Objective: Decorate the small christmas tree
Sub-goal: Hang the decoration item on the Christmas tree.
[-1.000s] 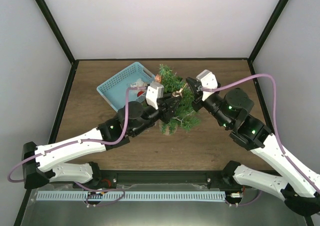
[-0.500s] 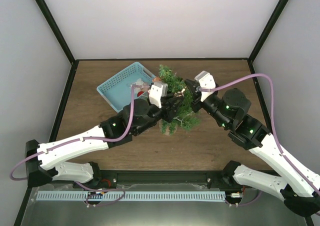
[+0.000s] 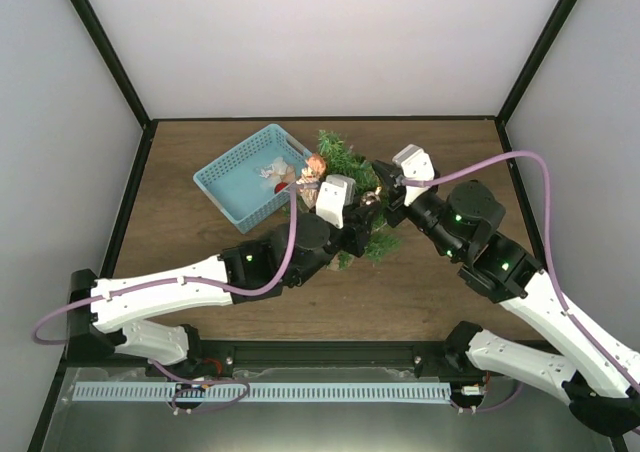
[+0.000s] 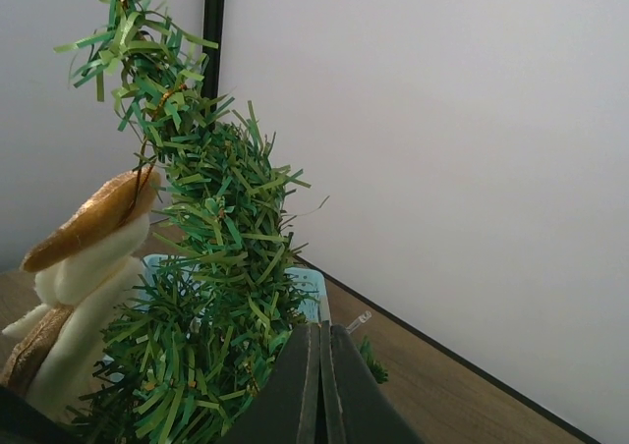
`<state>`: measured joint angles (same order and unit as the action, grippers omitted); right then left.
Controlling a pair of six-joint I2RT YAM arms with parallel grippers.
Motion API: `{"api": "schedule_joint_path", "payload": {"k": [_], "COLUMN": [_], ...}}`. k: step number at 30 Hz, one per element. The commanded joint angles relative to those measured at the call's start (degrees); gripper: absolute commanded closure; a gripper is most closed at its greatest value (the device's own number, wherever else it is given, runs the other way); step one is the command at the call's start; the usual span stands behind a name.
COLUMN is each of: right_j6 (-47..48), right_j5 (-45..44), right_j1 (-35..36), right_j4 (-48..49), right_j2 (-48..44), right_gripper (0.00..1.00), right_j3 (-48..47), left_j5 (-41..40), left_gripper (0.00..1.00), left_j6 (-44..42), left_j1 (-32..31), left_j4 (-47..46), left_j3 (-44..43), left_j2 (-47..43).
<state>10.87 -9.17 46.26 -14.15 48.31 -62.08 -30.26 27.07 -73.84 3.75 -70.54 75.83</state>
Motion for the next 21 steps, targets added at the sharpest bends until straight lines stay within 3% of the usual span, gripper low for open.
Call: {"api": "schedule_joint_path", "payload": {"k": [1, 10, 21], "right_j6": [0.9, 0.4, 0.8], "right_j5": [-0.1, 8.2, 10.4], "right_j1": [-0.8, -6.6, -7.0], "right_j4": [1.6, 2.3, 3.5], "right_j2": [-0.9, 0.3, 2.5], "right_gripper": [0.99, 0.99, 0.99], "right_j3": [-0.1, -0.4, 0.0], "left_j5": [-6.2, -10.4, -11.2], "left_gripper": [0.72, 0.72, 0.72], "left_j6": [0.9, 0.1, -0.5], "left_j1": [-0.6, -0.6, -0.6], "left_j4": [0.8, 1.1, 1.4], "left_j3": [-1.2, -0.7, -1.2], "left_j2": [-0.8, -1.9, -1.0]}}
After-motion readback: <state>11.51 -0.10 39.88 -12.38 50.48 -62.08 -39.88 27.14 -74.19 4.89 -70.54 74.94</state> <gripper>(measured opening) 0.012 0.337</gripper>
